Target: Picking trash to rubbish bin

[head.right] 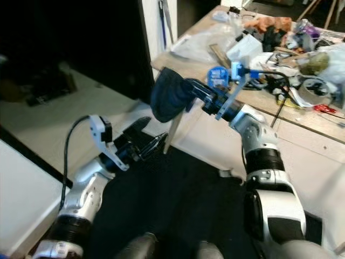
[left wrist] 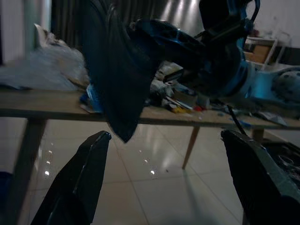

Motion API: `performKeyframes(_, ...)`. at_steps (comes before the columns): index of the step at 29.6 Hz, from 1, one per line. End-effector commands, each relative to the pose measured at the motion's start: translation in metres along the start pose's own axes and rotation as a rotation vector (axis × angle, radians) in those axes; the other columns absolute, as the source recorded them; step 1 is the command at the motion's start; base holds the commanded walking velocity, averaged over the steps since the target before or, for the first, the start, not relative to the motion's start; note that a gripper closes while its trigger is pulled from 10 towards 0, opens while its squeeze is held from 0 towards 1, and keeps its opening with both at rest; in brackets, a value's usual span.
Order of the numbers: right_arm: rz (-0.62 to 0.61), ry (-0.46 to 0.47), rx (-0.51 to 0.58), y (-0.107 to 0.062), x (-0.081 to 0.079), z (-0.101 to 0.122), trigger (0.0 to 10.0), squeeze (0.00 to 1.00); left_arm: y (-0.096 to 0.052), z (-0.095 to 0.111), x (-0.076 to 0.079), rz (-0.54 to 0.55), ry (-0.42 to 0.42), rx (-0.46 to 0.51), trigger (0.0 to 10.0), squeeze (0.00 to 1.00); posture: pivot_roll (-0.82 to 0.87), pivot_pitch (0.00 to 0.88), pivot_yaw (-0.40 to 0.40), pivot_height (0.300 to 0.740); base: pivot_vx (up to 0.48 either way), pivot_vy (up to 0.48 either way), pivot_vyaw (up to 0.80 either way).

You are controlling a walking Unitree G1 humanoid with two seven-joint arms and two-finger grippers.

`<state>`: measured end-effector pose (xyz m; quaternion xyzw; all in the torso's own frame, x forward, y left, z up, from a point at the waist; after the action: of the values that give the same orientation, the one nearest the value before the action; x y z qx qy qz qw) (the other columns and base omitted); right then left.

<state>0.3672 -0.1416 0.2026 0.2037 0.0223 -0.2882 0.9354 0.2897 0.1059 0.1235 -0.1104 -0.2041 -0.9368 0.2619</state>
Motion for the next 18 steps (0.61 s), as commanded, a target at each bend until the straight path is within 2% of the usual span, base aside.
performKeyframes(1,0.054,0.067,0.028,0.003,-0.015,-0.011,10.0,0.00,-0.003,-0.005,-0.003,0.002,-0.037,0.001,10.0,0.00,0.02,0.013,-0.034,0.740,0.000,0.000,0.72)
performKeyframes(5,0.062,0.097,0.032,0.003,-0.021,-0.019,10.0,0.00,-0.003,-0.005,-0.003,0.000,-0.039,0.002,10.0,0.00,0.02,0.009,-0.035,0.740,0.000,0.000,0.72)
performKeyframes(7,0.027,0.145,0.068,0.003,-0.021,-0.022,10.0,0.00,-0.003,-0.005,-0.003,-0.004,-0.040,0.004,10.0,0.00,0.03,0.004,-0.037,0.740,0.000,0.000,0.72)
performKeyframes(18,-0.066,0.174,0.093,-0.003,-0.017,-0.025,10.0,0.00,-0.009,-0.006,-0.005,-0.002,-0.027,0.010,10.0,0.00,0.02,0.001,-0.027,0.740,0.000,0.000,0.72)
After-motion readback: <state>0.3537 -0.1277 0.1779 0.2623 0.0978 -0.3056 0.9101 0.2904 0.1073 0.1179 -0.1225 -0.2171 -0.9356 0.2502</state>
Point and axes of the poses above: a point about 5 cm out from each wrist's last joint towards the gripper, its own y axis pointing out of the wrist towards the gripper, its own z axis along the axis of the wrist's last joint, x = y × z, the point moved 1 cm from there along y, pointing out of the wrist towards the gripper, and after that the axes turned 11 degrees about -y, right-handed, at the moved point
